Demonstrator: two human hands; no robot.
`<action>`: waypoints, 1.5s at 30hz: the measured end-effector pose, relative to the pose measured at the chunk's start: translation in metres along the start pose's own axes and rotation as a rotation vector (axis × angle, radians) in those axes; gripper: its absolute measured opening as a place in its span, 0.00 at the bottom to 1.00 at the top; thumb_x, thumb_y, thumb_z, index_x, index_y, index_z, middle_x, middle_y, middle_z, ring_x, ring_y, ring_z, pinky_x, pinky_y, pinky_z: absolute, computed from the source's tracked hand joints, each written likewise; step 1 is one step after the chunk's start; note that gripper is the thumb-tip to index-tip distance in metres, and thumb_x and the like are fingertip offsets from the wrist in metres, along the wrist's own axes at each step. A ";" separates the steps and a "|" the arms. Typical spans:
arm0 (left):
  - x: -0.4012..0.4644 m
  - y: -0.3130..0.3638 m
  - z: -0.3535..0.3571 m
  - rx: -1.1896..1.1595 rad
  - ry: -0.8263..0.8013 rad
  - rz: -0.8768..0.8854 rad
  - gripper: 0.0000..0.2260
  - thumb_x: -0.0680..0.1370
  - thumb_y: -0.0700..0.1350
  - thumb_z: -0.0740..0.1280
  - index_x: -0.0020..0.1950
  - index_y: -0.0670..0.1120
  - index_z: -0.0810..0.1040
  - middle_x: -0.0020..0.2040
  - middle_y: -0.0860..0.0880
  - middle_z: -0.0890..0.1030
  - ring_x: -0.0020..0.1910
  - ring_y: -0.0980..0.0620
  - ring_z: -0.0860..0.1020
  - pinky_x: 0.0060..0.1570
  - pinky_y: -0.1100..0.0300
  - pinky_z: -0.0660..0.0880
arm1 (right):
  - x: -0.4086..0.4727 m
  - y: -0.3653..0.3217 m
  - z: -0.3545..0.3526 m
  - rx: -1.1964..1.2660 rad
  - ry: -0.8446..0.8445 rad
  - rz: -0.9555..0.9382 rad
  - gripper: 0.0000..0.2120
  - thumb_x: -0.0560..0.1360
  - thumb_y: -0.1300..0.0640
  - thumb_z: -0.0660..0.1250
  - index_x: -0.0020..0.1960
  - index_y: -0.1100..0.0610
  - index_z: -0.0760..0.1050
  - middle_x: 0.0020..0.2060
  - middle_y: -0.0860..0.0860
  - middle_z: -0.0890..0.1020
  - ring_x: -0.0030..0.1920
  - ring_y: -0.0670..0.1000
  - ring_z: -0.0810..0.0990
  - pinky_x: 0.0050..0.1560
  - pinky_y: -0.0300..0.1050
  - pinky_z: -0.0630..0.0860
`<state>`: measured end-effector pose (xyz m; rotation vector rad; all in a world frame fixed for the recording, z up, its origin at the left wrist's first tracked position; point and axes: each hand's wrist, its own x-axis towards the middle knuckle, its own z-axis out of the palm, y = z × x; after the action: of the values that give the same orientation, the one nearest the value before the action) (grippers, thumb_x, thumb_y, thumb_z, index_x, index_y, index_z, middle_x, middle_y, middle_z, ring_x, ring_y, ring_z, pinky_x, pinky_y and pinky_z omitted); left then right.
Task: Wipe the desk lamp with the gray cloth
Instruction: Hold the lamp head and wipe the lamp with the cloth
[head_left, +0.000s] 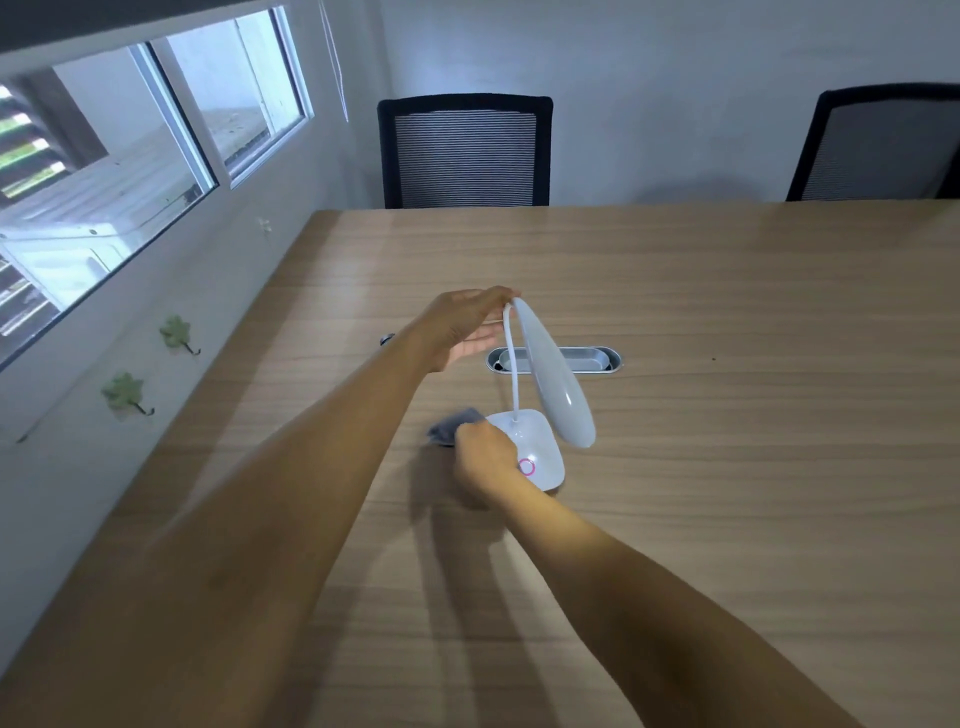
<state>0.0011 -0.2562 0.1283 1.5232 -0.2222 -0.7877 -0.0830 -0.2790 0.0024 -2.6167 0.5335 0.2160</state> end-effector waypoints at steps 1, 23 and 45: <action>0.000 0.000 0.000 0.004 0.001 0.001 0.10 0.71 0.47 0.73 0.50 0.47 0.81 0.50 0.48 0.83 0.51 0.52 0.82 0.42 0.64 0.79 | -0.003 -0.004 -0.001 0.022 -0.034 0.002 0.16 0.76 0.65 0.58 0.63 0.61 0.74 0.60 0.61 0.79 0.59 0.63 0.78 0.53 0.51 0.74; -0.003 0.001 0.005 0.039 0.013 0.011 0.12 0.72 0.48 0.72 0.53 0.47 0.81 0.49 0.50 0.83 0.49 0.53 0.82 0.45 0.64 0.78 | -0.015 0.106 -0.038 0.547 0.091 0.333 0.14 0.69 0.59 0.69 0.54 0.58 0.81 0.49 0.54 0.84 0.52 0.54 0.81 0.50 0.43 0.75; -0.005 -0.002 0.009 0.020 0.065 0.018 0.08 0.72 0.48 0.72 0.48 0.48 0.81 0.49 0.49 0.83 0.52 0.51 0.81 0.46 0.61 0.78 | -0.031 0.106 -0.062 0.716 0.314 0.512 0.08 0.71 0.58 0.66 0.35 0.58 0.72 0.34 0.53 0.77 0.38 0.57 0.75 0.33 0.42 0.68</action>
<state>-0.0088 -0.2601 0.1293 1.5617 -0.1957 -0.7226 -0.1502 -0.3842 0.0218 -1.7866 1.1436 -0.2053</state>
